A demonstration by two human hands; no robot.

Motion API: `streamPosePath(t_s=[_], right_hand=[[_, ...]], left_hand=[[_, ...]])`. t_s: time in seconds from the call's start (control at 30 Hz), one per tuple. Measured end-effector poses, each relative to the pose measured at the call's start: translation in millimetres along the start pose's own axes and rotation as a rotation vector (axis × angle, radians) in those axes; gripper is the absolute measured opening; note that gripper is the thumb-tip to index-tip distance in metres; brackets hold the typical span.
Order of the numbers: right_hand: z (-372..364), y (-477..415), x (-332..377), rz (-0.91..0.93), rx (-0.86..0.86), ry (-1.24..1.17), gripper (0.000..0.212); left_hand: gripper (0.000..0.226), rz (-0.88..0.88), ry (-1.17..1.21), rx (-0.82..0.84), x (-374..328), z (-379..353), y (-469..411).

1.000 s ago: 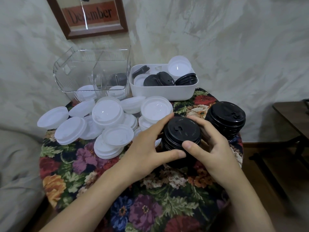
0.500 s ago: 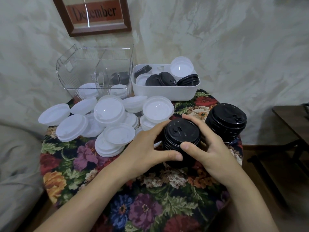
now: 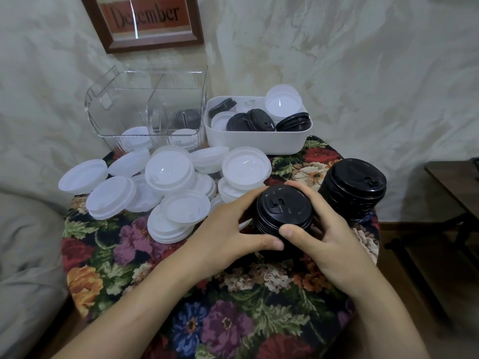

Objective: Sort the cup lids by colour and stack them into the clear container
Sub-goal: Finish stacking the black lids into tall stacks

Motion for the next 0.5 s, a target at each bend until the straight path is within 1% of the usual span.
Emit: streamPosePath(t_s=[0.23,0.4,0.5], right_hand=[[-3.9,10.2,6.1,0.014,-0.161,0.077,0.063],[-6.0,11.5,5.6,0.003,-0.191,0.058,0.064],[-7.5,10.7,3.4,-0.001,-0.203,0.024,0.061]], left_hand=[[0.081,-0.007,0.009,-0.014,-2.3,-1.4,1.5],[0.082,0.008,0.041,-0.001,0.6,-2.2,0.8],[0.083,0.028,0.102,0.047,2.5,-2.0,-0.2]])
Point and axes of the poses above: each hand's wrist, its own y-axis away from the middle knuckle, its own z-axis out of the back of the hand, x = y × z, the point moved 5 cm from there along -y, towards the middle knuckle, and after that the axes turned 15 degrees about -x, right-handed, at the moved point
